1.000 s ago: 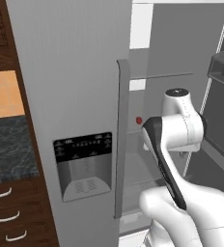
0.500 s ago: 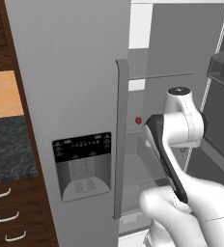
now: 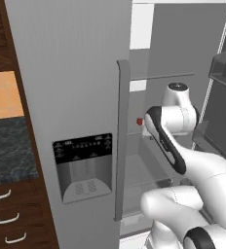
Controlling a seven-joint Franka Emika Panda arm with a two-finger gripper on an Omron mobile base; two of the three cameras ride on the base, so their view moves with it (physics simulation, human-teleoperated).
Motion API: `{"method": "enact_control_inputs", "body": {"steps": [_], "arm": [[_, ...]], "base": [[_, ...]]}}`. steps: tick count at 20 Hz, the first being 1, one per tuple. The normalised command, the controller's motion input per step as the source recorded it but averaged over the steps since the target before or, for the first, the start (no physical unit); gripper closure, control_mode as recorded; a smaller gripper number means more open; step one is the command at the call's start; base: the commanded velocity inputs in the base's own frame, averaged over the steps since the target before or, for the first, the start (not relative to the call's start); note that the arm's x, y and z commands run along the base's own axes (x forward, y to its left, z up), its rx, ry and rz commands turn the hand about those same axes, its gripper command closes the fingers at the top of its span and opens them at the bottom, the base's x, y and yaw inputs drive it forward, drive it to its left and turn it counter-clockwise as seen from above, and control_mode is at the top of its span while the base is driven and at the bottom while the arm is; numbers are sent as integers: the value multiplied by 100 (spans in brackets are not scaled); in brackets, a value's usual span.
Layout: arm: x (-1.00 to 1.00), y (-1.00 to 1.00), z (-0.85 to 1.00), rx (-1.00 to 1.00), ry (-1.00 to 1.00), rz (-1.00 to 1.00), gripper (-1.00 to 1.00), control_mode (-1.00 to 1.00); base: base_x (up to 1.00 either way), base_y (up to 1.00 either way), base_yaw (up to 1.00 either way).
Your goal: Take the strawberry from the fridge and place it on top of the pancake, located on the dining counter.
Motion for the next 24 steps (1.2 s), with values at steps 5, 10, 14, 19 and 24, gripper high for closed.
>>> {"method": "enact_control_inputs", "body": {"steps": [5,10,14,19,24], "arm": [[96,-1,-25,13,-25,1,-100,-100],[90,0,0,0,-2,-2,-100,-100],[74,0,-6,0,-2,0,-100,-100],[48,-6,-11,2,0,0,-100,-100],[44,-15,-18,3,0,0,-100,-100]], "base": [[0,0,0],[0,0,0],[0,0,0],[0,0,0],[0,0,0]]}}
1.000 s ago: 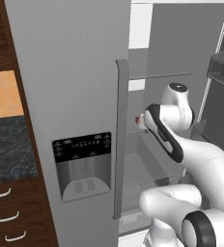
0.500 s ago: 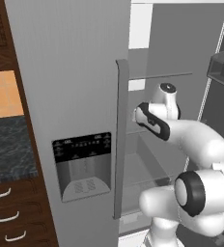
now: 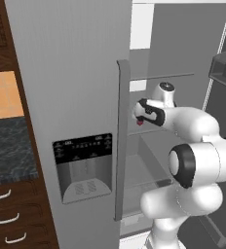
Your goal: Take the strawberry from the fridge and place it on top of the pancake, located on the dining counter.
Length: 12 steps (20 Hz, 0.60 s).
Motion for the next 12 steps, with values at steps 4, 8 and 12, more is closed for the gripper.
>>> {"method": "enact_control_inputs", "body": {"steps": [4,8,12], "arm": [[29,3,-3,3,0,0,-100,-100],[33,11,-7,0,1,0,-100,-100],[45,9,-16,0,1,0,-100,-100]], "base": [[0,0,0],[0,0,0],[0,0,0]]}}
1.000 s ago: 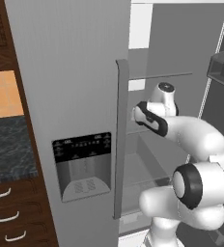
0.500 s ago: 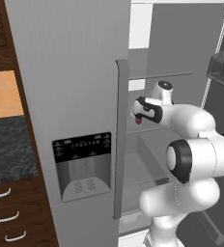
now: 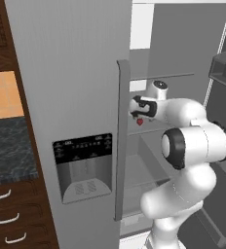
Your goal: Take the strawberry from the fridge and place it on top of the pancake, located on the dining counter.
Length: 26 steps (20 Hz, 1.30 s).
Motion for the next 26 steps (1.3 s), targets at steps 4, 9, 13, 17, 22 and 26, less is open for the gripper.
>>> {"method": "enact_control_inputs", "body": {"steps": [4,9,13,17,22,26], "arm": [[55,-5,-28,0,0,0,-100,-100],[50,0,-24,0,1,0,-100,-100],[29,0,-15,0,11,0,-100,-100],[19,0,-8,0,5,0,-100,-100],[-10,0,-5,0,7,0,-100,-100],[-37,0,-4,0,0,0,-100,-100]], "base": [[0,0,0],[0,0,0],[0,0,0],[0,0,0],[0,0,0],[0,0,0]]}}
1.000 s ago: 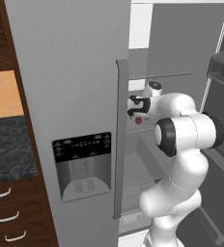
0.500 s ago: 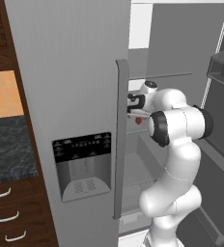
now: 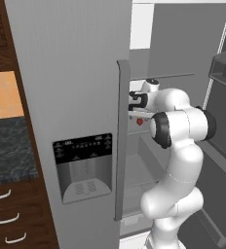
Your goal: Take the strawberry from the fridge and place it on top of the pancake, located on the dining counter.
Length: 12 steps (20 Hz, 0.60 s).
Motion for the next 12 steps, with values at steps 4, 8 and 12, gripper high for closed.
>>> {"method": "enact_control_inputs", "body": {"steps": [4,8,12], "arm": [[-31,4,-12,0,0,0,-100,-100],[-11,10,-3,0,0,0,-100,-100],[5,3,-1,0,0,0,-100,-100]], "base": [[0,0,0],[0,0,0],[0,0,0]]}}
